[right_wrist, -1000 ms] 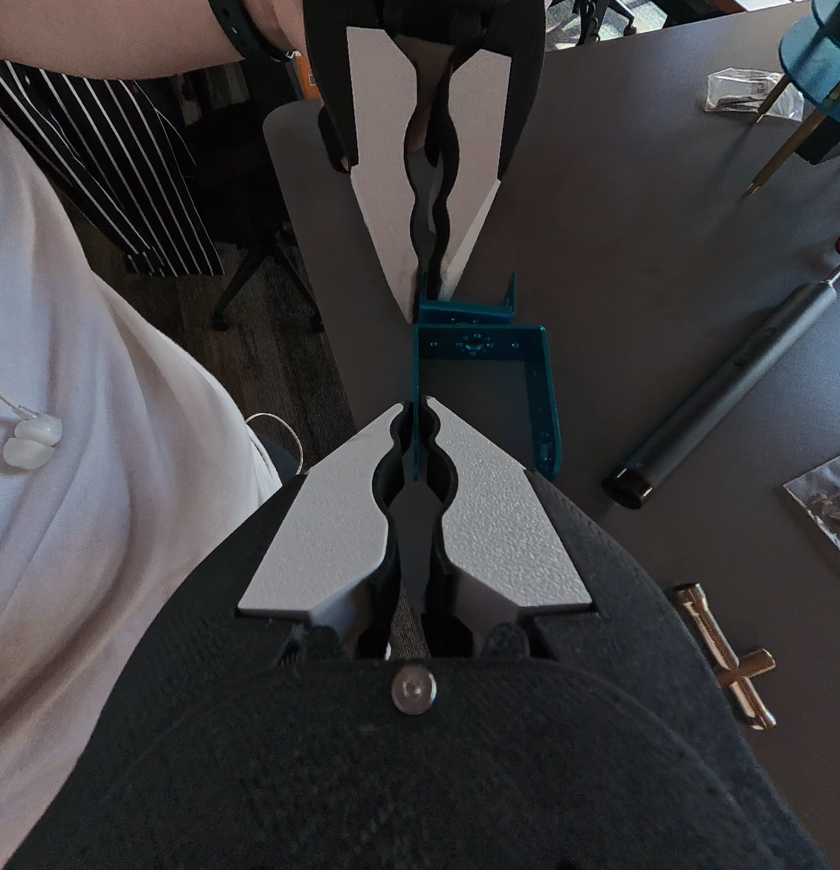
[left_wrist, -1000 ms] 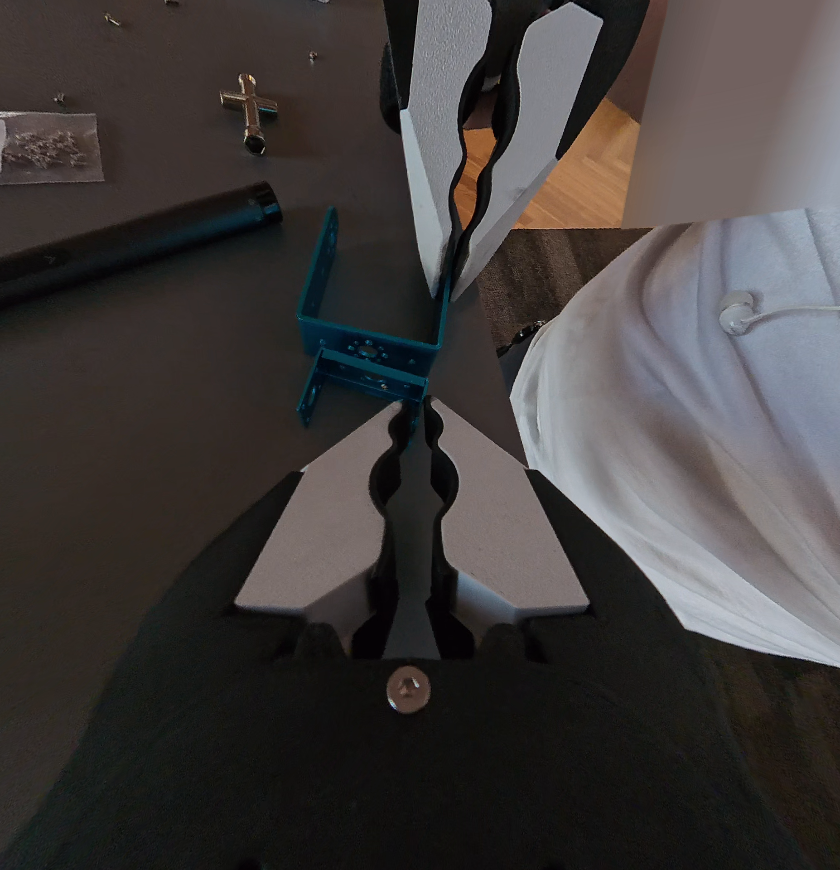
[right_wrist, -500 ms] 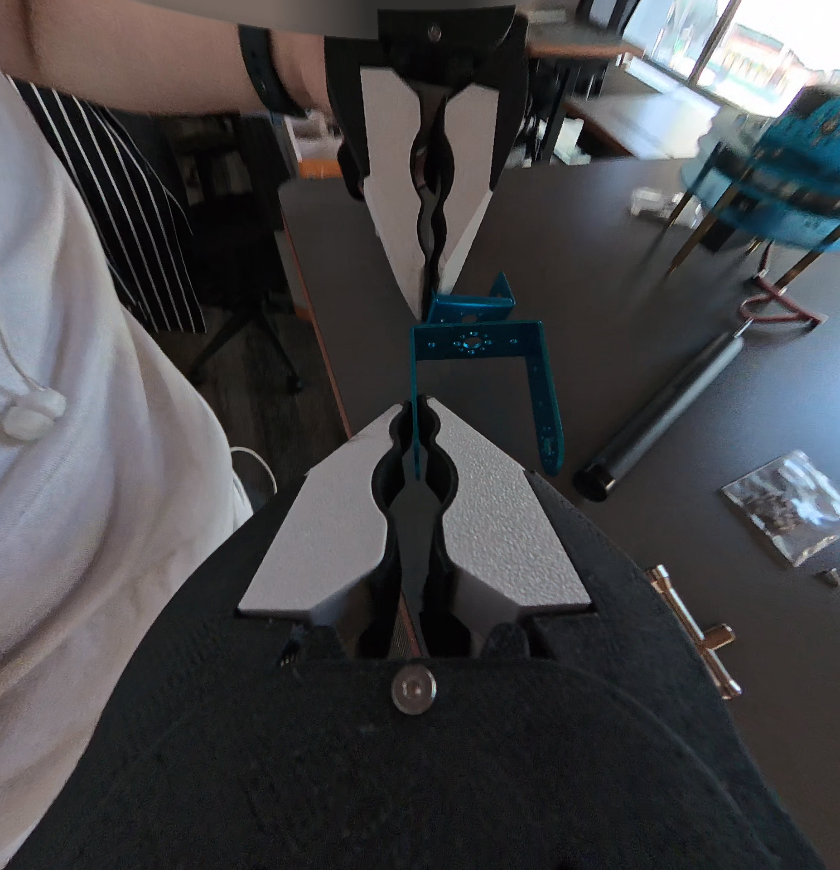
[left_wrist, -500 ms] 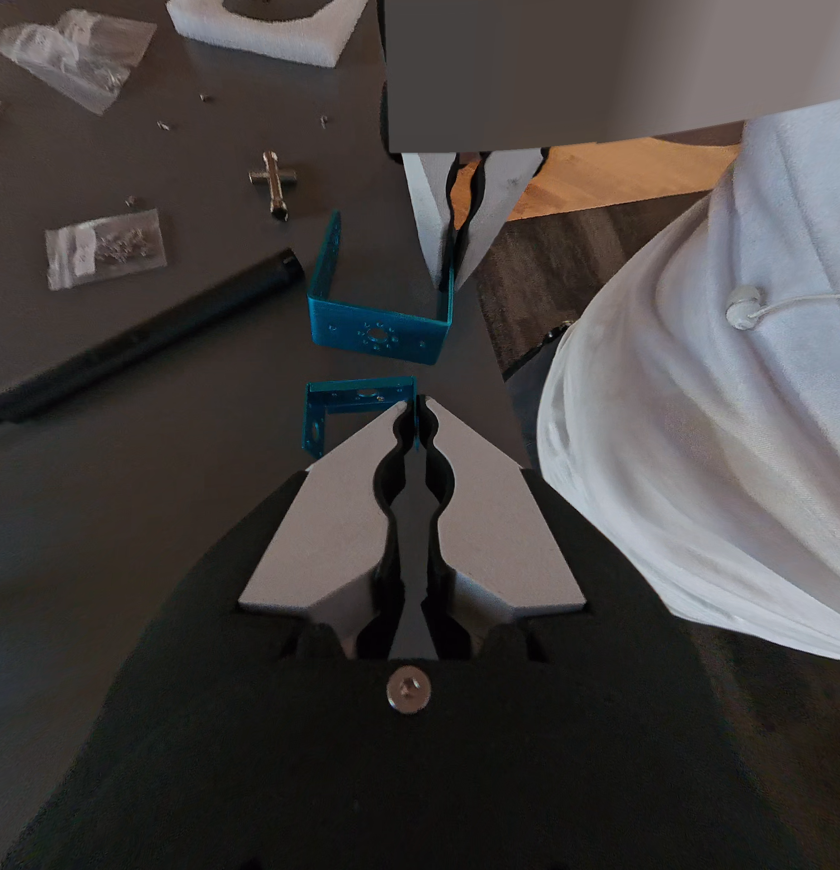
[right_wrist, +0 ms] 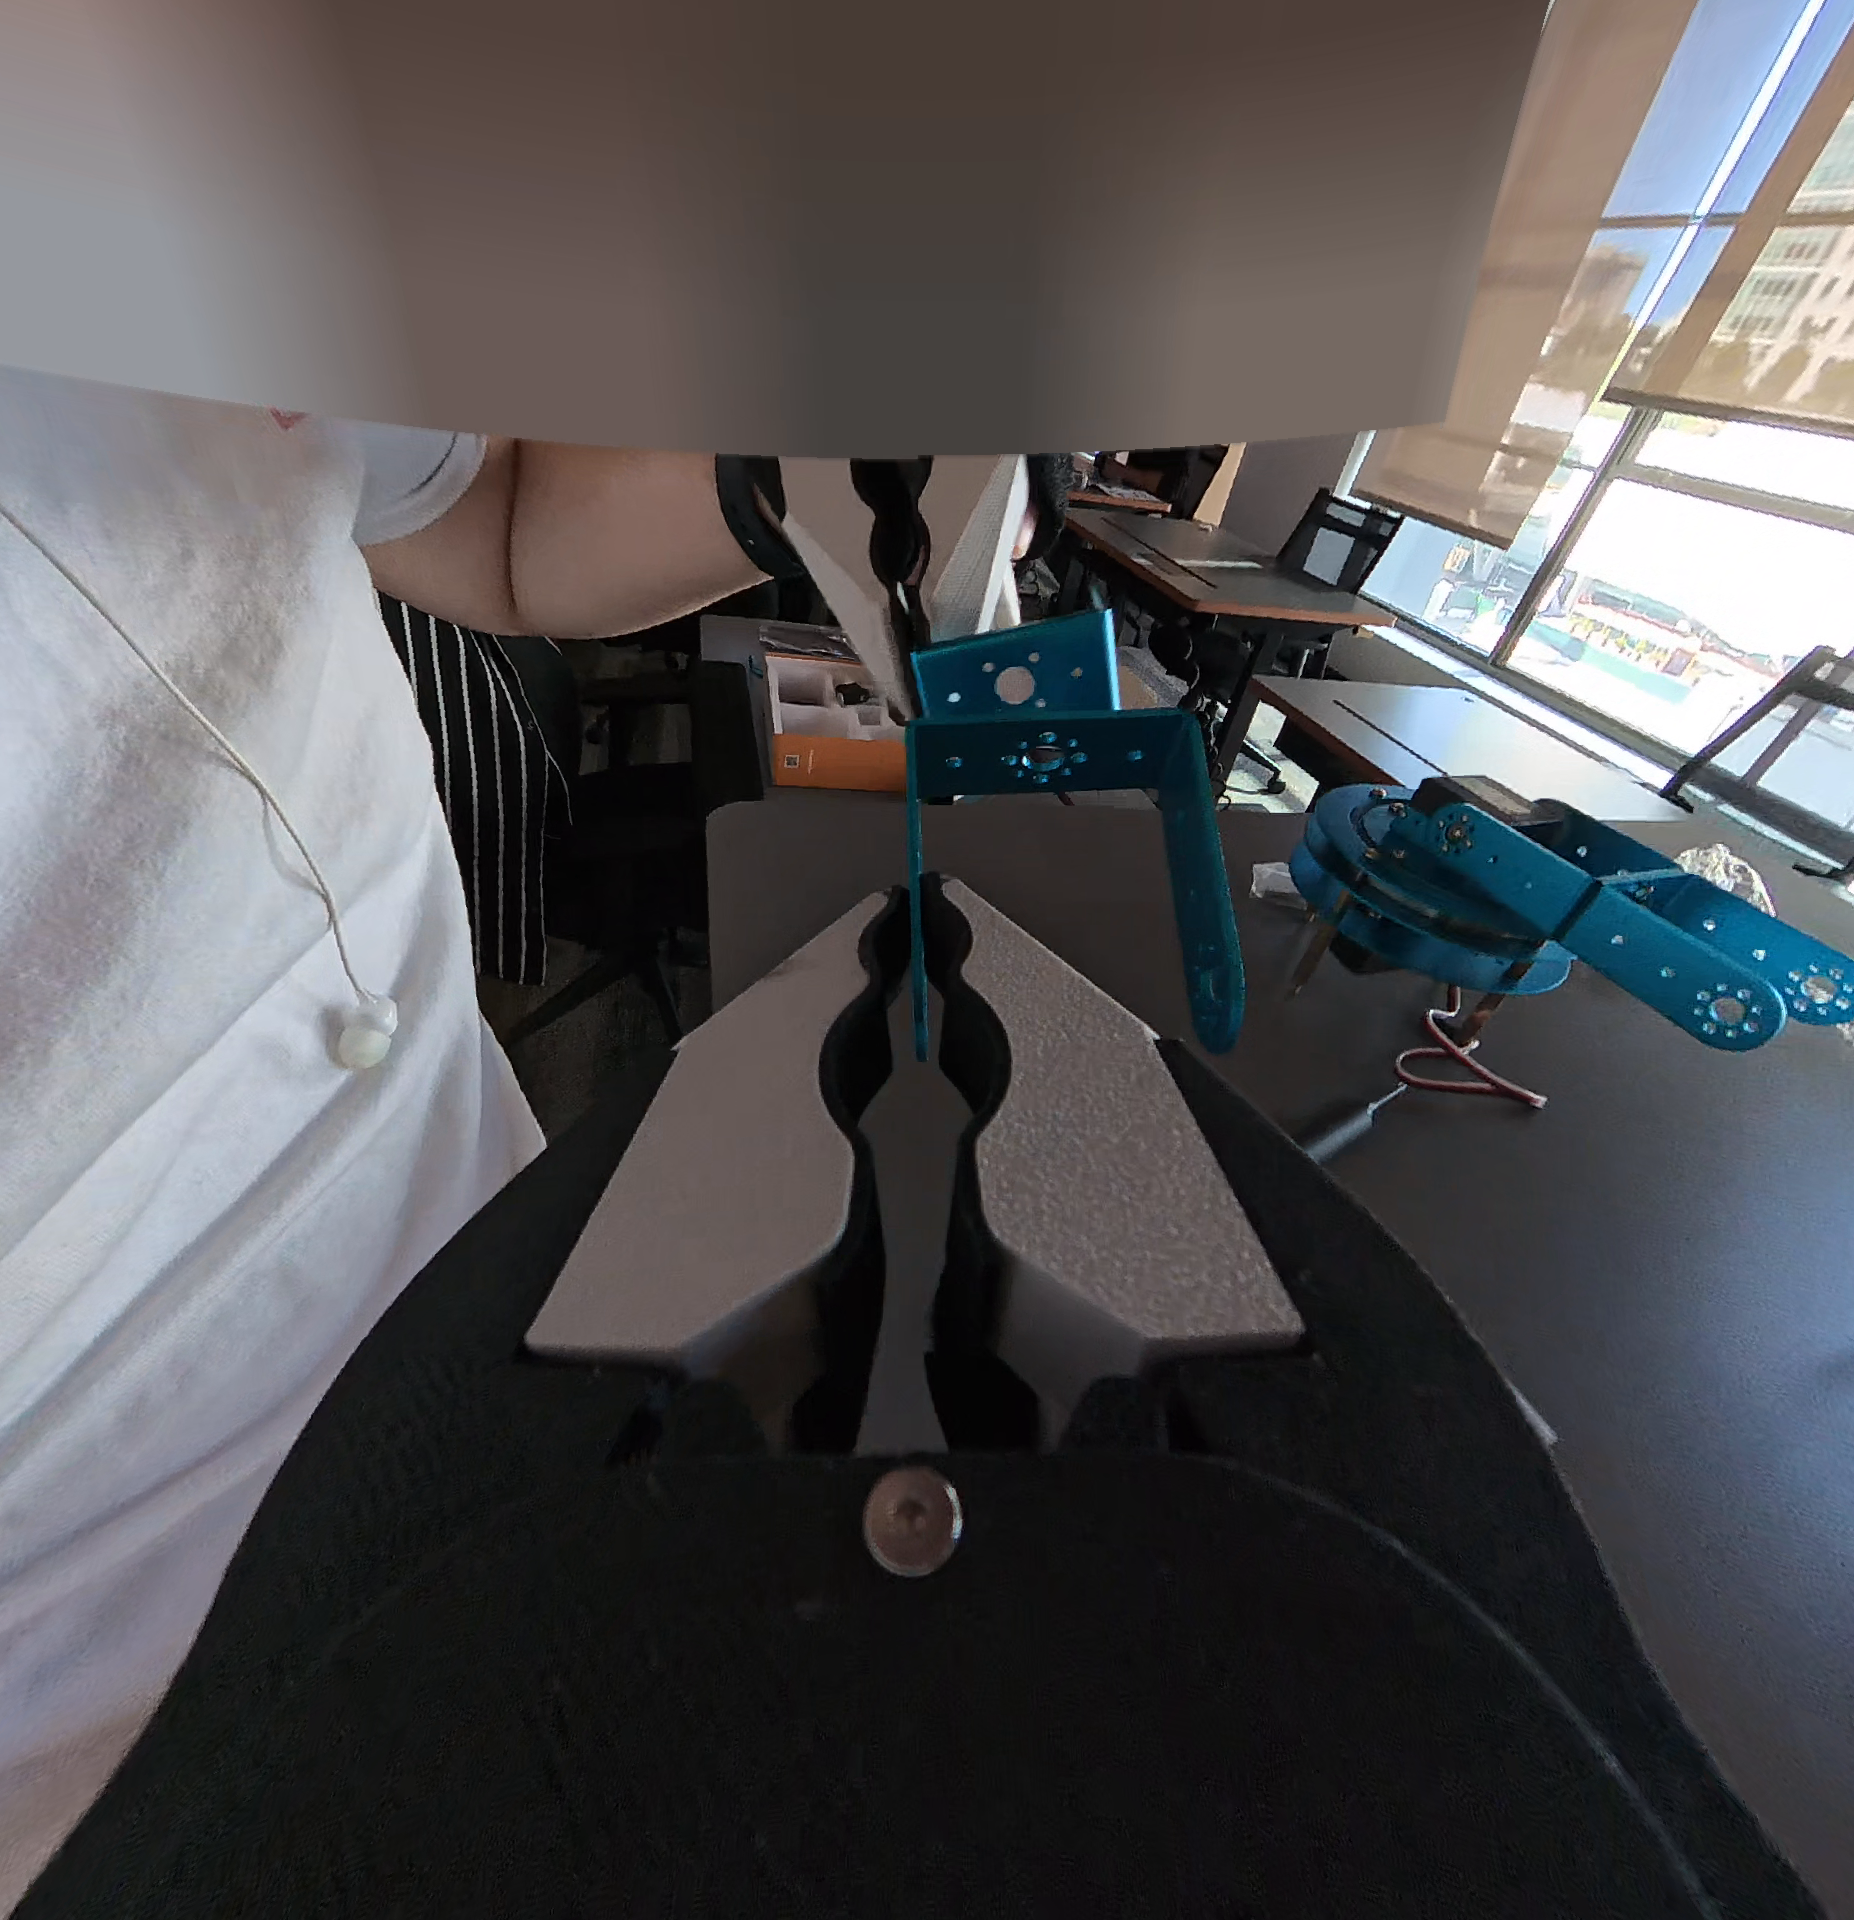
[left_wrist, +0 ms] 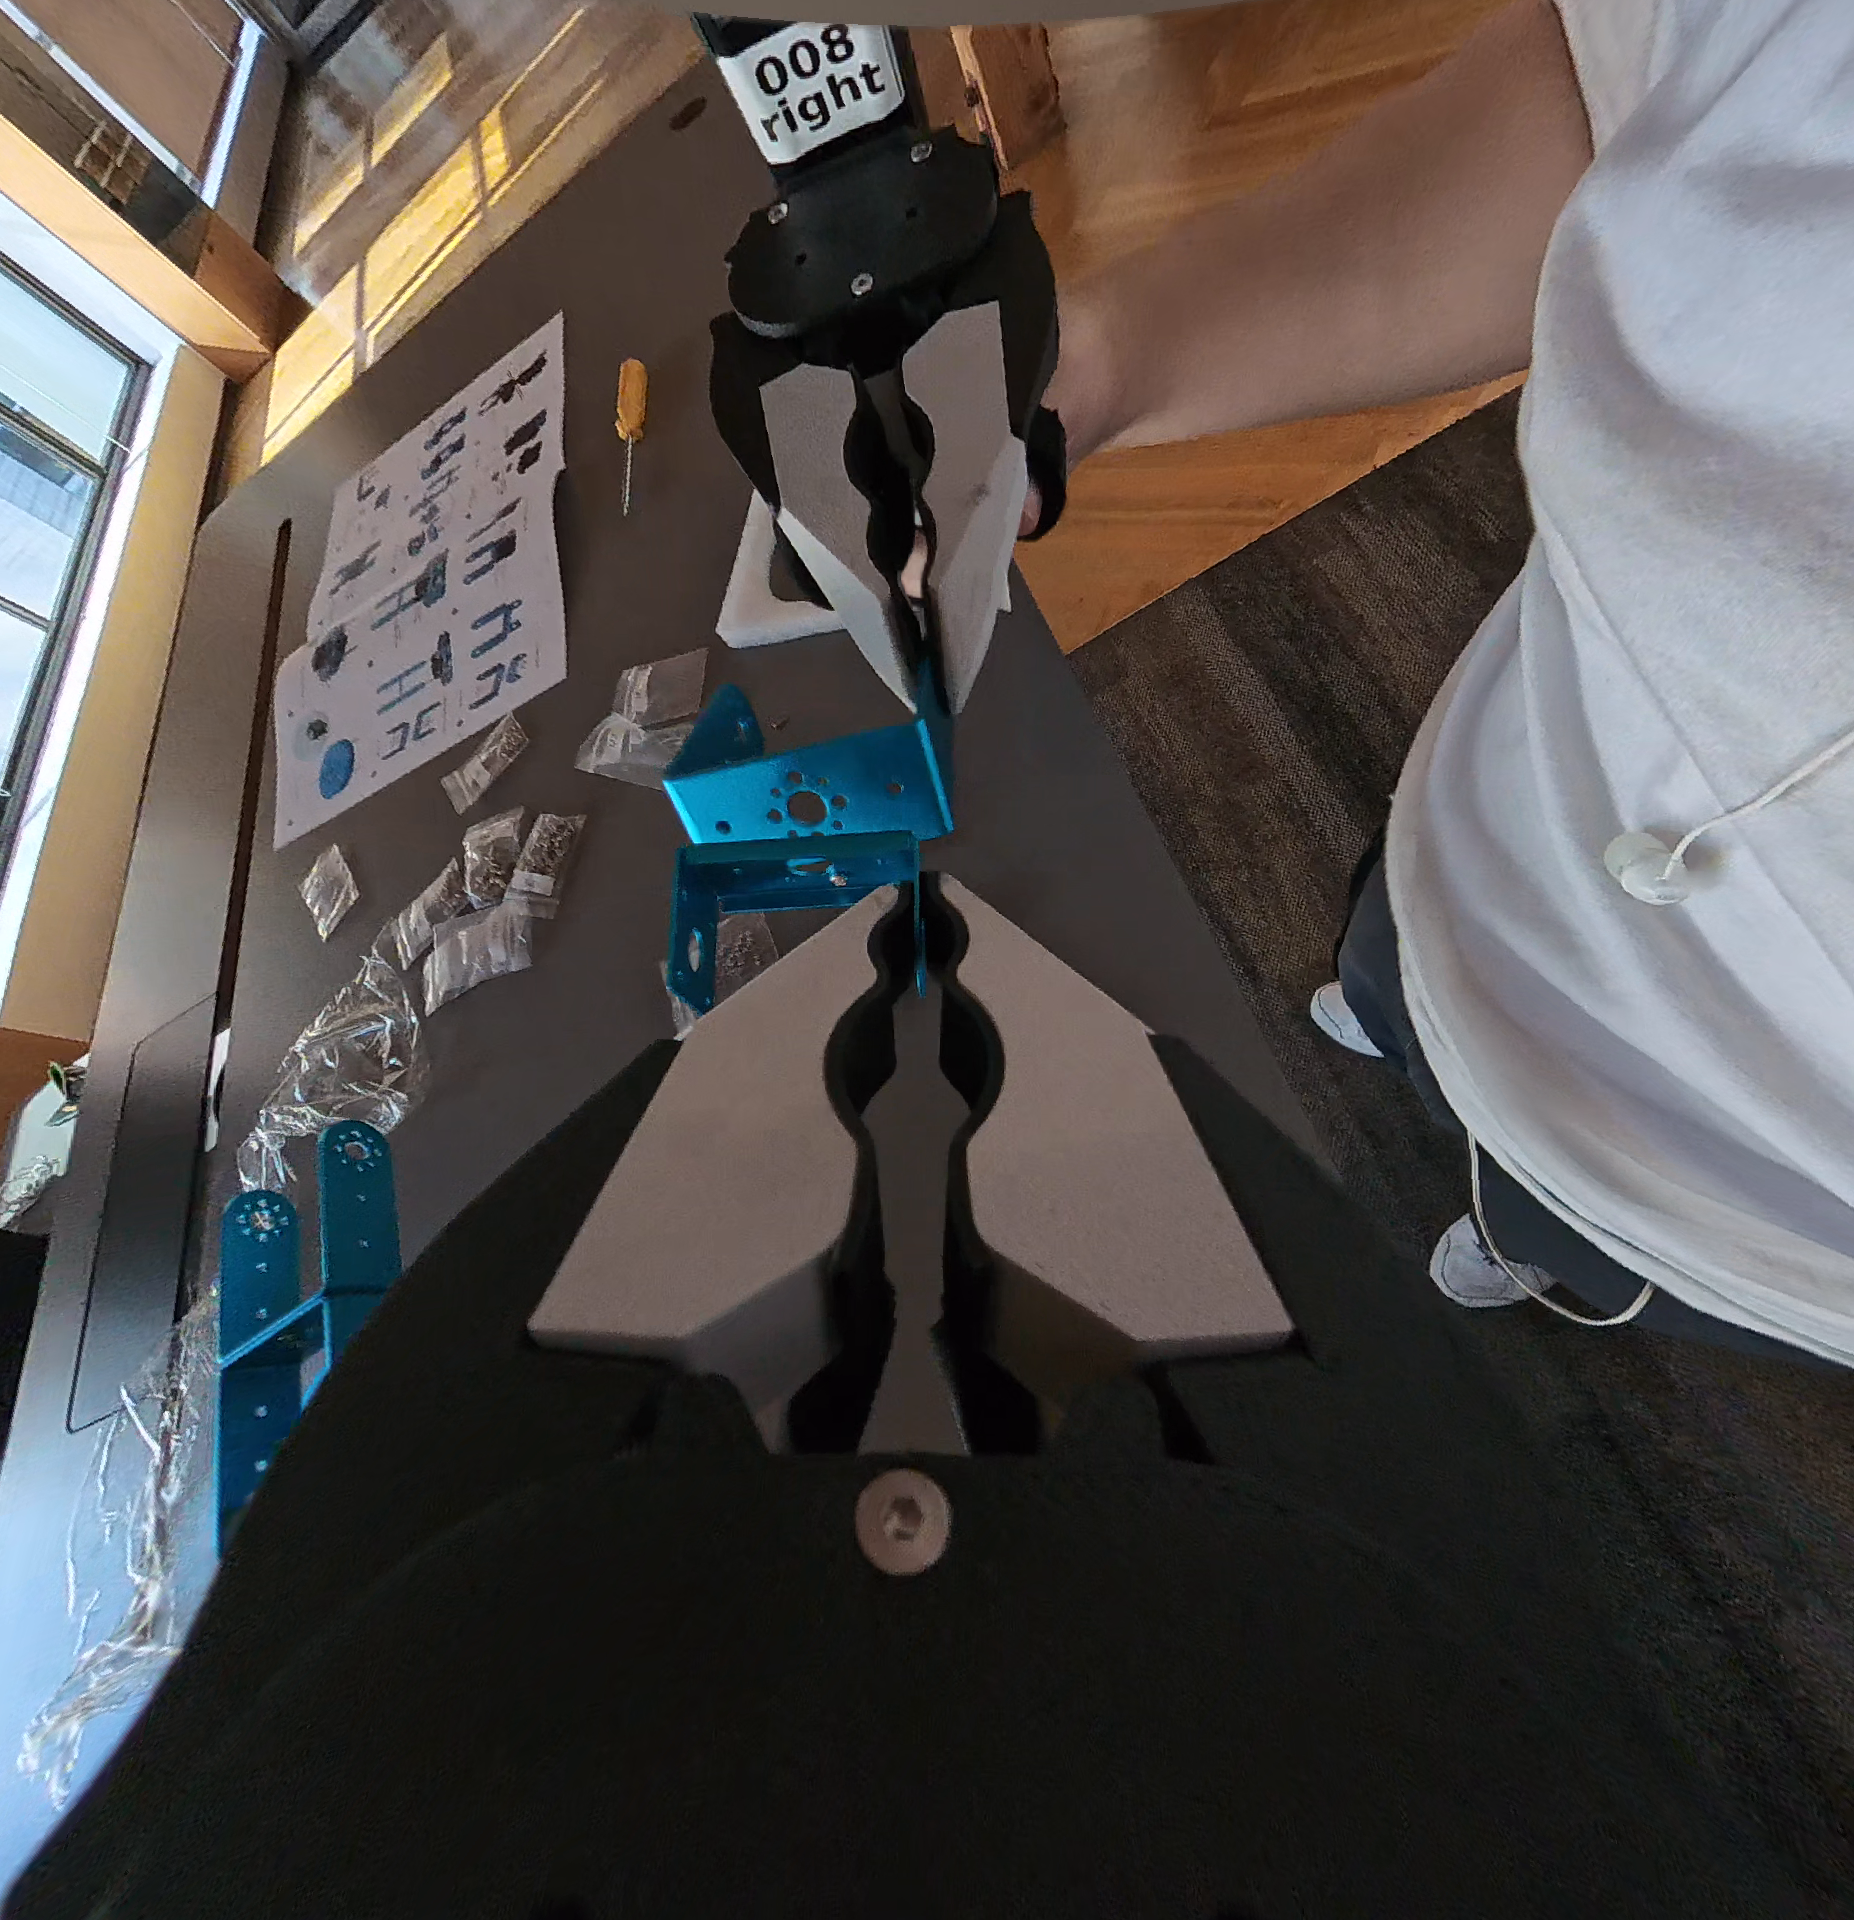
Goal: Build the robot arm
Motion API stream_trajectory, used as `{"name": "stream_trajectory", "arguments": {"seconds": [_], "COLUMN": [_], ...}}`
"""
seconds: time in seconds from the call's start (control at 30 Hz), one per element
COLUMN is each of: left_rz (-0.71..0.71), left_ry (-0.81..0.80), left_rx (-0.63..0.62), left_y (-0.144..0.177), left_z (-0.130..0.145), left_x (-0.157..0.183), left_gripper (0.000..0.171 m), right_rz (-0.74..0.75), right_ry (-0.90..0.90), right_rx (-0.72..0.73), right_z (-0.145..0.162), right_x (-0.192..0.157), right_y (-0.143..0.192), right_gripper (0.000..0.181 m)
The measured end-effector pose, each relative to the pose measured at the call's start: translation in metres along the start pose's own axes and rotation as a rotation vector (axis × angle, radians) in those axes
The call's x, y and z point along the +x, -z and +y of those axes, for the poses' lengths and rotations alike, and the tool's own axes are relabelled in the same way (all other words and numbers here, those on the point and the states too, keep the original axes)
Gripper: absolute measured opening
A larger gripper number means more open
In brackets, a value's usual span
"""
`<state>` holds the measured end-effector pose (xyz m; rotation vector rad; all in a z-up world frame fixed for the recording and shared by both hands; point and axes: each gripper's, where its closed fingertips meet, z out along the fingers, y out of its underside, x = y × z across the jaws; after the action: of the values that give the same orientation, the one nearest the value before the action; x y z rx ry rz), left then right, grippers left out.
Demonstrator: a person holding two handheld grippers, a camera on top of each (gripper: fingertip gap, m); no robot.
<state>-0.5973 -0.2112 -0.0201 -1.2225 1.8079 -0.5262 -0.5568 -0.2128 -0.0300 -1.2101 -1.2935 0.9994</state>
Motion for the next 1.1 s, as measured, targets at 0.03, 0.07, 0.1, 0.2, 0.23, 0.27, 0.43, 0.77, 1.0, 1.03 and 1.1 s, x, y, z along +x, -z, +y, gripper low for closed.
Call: {"name": "stream_trajectory", "arguments": {"seconds": [0.03, 0.07, 0.1, 0.2, 0.23, 0.27, 0.43, 0.77, 1.0, 1.03, 1.1], "left_rz": [-0.003, -0.001, 0.004, 0.023, 0.023, 0.027, 0.042, 0.065, 0.077, 0.078, 0.079], "left_ry": [-0.005, -0.007, -0.005, -0.012, -0.018, -0.022, -0.01, 0.017, 0.034, 0.037, 0.043], "left_rx": [-0.008, -0.017, -0.024, -0.046, -0.052, -0.057, -0.066, -0.06, -0.059, -0.059, -0.059], "left_y": [0.0, 0.0, -0.001, -0.004, -0.005, -0.006, -0.011, -0.018, -0.02, -0.02, -0.021], "left_z": [0.0, 0.001, 0.001, 0.0, 0.0, 0.0, 0.002, 0.009, 0.012, 0.012, 0.013], "left_x": [-0.002, -0.004, -0.004, -0.005, -0.005, -0.005, -0.006, -0.008, -0.009, -0.009, -0.009], "left_gripper": [0.0, 0.0, 0.0, 0.0, 0.0, 0.0, 0.0, 0.0, 0.0, 0.0, 0.0], "right_rz": [-0.002, -0.003, 0.002, 0.008, 0.009, 0.013, 0.019, 0.029, 0.037, 0.037, 0.038], "right_ry": [0.011, 0.018, 0.023, 0.022, 0.023, 0.024, 0.027, 0.019, 0.019, 0.02, 0.021], "right_rx": [0.003, 0.004, 0.003, 0.011, 0.015, 0.018, 0.005, -0.031, -0.037, -0.039, -0.042], "right_z": [-0.001, -0.001, 0.0, 0.001, 0.001, 0.001, 0.003, 0.012, 0.014, 0.014, 0.014], "right_x": [-0.001, -0.001, -0.001, 0.001, 0.002, 0.003, 0.005, 0.009, 0.011, 0.011, 0.011], "right_y": [-0.001, -0.002, -0.003, -0.004, -0.003, -0.003, -0.001, -0.001, -0.001, -0.001, -0.001], "right_gripper": [0.001, 0.001, 0.001, 0.001, 0.0, 0.0, 0.001, 0.001, 0.001, 0.001, 0.001]}}
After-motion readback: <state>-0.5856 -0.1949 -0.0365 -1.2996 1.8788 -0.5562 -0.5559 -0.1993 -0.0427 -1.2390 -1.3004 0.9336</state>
